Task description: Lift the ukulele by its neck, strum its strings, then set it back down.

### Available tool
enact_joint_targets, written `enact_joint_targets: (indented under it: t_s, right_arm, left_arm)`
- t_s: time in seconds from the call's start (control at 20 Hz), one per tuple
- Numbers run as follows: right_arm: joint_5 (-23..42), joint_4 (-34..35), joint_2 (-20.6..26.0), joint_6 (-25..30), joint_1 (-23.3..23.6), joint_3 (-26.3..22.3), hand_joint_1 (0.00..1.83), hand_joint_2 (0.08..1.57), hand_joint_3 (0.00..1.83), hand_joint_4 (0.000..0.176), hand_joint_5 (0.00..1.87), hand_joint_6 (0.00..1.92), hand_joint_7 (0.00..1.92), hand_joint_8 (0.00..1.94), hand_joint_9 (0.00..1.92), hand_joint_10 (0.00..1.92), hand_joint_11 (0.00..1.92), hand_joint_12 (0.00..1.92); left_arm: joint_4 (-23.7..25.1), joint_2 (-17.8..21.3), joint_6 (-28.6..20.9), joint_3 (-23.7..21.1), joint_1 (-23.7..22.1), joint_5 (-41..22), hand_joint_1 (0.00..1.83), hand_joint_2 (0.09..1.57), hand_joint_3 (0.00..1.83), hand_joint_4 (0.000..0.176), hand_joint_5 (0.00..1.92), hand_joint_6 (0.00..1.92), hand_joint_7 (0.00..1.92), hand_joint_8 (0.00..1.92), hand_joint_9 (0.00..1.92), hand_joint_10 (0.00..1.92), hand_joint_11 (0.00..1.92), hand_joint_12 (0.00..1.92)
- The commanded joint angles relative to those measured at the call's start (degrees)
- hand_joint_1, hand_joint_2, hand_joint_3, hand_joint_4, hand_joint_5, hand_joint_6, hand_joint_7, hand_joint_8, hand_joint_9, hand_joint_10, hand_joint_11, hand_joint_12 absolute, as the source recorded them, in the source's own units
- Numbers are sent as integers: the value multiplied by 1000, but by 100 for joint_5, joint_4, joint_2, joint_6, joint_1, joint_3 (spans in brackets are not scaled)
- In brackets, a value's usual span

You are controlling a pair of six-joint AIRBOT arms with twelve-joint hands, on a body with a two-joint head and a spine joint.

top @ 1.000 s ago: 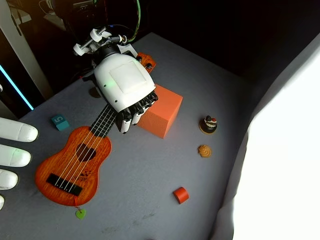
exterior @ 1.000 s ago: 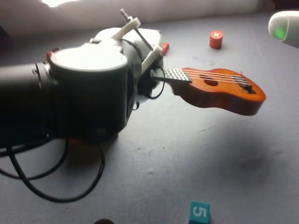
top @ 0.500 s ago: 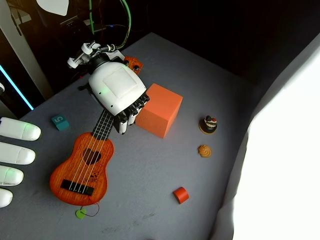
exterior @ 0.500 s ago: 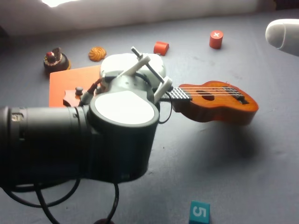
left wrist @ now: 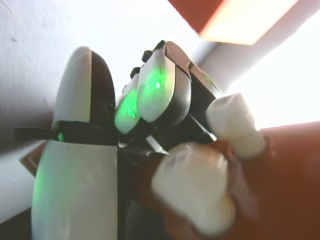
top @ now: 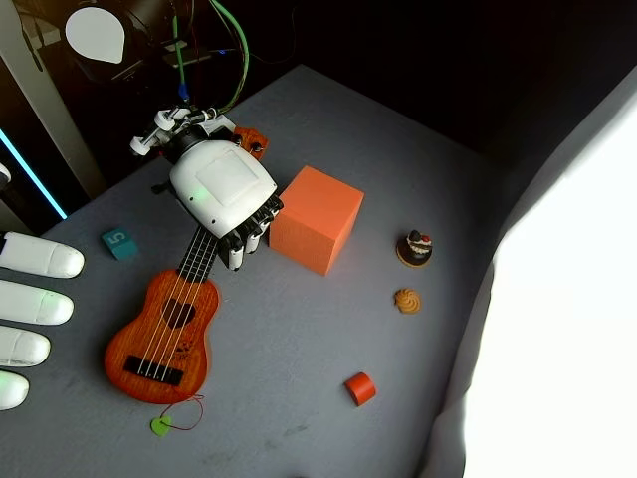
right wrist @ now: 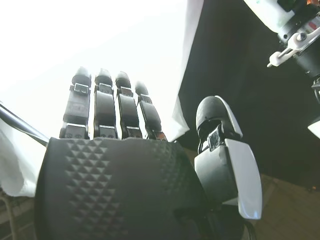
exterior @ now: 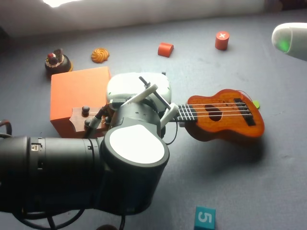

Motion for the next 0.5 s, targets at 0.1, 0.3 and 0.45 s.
enact_joint_targets:
  t_s: [0.1, 0.3, 0.45]
  right_arm:
    - [658, -113, 14, 29, 46, -12, 0, 1329, 0, 0, 16, 5, 76, 0, 78, 5, 0, 95]
    - [633, -115, 11, 29, 45, -12, 0, 1323, 0, 0, 19, 5, 71, 1, 78, 5, 0, 123]
    - [627, -120, 8, 31, 45, -12, 0, 1325, 0, 0, 37, 9, 82, 3, 78, 3, 0, 94]
  left_arm:
    - [670, -125, -55, 28, 96, 210, 1518, 1213, 0, 176, 1247, 1921, 1377, 1921, 1456, 1921, 1524, 1921]
    - [843, -287, -237, 59, 308, 206, 1520, 1208, 0, 176, 1145, 1914, 1360, 1921, 1433, 1921, 1492, 1921]
    - [867, -422, -293, 133, 423, 183, 1499, 1227, 6, 176, 1143, 1921, 1278, 1921, 1388, 1921, 1450, 1921]
